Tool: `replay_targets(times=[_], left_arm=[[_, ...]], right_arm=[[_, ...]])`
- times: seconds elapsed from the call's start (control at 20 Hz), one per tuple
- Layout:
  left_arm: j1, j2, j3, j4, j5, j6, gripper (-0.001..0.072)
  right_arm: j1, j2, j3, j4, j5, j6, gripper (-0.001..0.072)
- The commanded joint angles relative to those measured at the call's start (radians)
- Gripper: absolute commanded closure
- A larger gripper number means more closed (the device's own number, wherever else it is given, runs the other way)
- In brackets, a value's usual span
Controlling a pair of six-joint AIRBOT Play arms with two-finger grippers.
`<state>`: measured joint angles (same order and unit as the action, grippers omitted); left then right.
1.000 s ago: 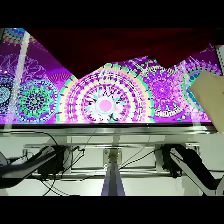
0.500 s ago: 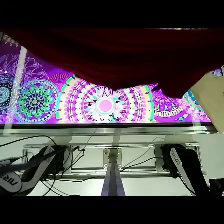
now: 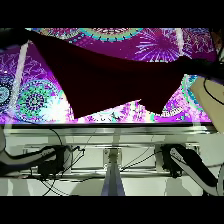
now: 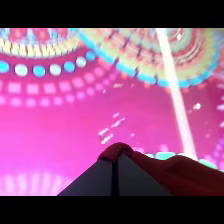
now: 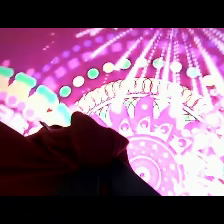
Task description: Fold the clothes and pants, and hang the long-sleeved shirts on hangers.
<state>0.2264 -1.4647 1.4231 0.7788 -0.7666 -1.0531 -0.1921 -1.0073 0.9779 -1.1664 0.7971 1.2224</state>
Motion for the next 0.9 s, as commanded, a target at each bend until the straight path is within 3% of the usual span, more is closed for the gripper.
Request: replay_targets(times=[0.0,0.15,0.2,0.25,0.3,0.35,0.4,0.45,0.5,0.6,0.7,0.85], left_arm=[[-0.132,-0.230,0.001,0.049,0.278,-0.026,0.0700],[-0.198,-0.287,0.001,0.048,0.452,-0.025,0.0698],[-0.208,-0.287,0.001,0.048,0.499,-0.025,0.0691],[-0.211,-0.282,0.002,0.049,0.526,-0.024,0.0685],[-0.210,-0.270,0.002,0.055,0.524,-0.024,0.0684],[-0.200,-0.251,0.002,0.072,0.489,-0.024,0.0621],[-0.185,-0.229,0.002,0.100,0.421,-0.024,0.0429],[-0.164,-0.203,0.002,0.132,0.312,-0.025,0.0143],[-0.139,-0.180,0.002,0.150,0.198,-0.025,0.0031],[-0.073,-0.145,0.002,0.164,-0.053,-0.039,0.0032],[-0.007,-0.142,0.000,0.164,-0.260,-0.109,0.0033],[0.061,-0.138,-0.063,0.164,-0.418,-0.183,0.0077]], right_arm=[[0.000,-0.256,-0.059,0.066,-0.298,0.000,0.0699],[0.000,-0.386,-0.059,0.159,-0.489,0.000,0.0698],[-0.001,-0.401,-0.058,0.166,-0.542,0.000,0.0661],[-0.010,-0.404,-0.055,0.166,-0.583,0.000,0.0480],[-0.028,-0.404,-0.045,0.164,-0.586,0.000,0.0379],[-0.059,-0.404,-0.027,0.164,-0.542,0.000,0.0377],[-0.104,-0.404,-0.008,0.163,-0.464,0.000,0.0377],[-0.155,-0.404,0.011,0.150,-0.364,-0.001,0.0376],[-0.203,-0.405,0.026,0.121,-0.261,-0.011,0.0374],[-0.294,-0.407,0.038,0.085,-0.047,-0.069,0.0374],[-0.358,-0.438,0.038,0.101,0.125,-0.109,0.0372],[-0.367,-0.532,0.038,0.173,0.224,-0.146,0.0276]])
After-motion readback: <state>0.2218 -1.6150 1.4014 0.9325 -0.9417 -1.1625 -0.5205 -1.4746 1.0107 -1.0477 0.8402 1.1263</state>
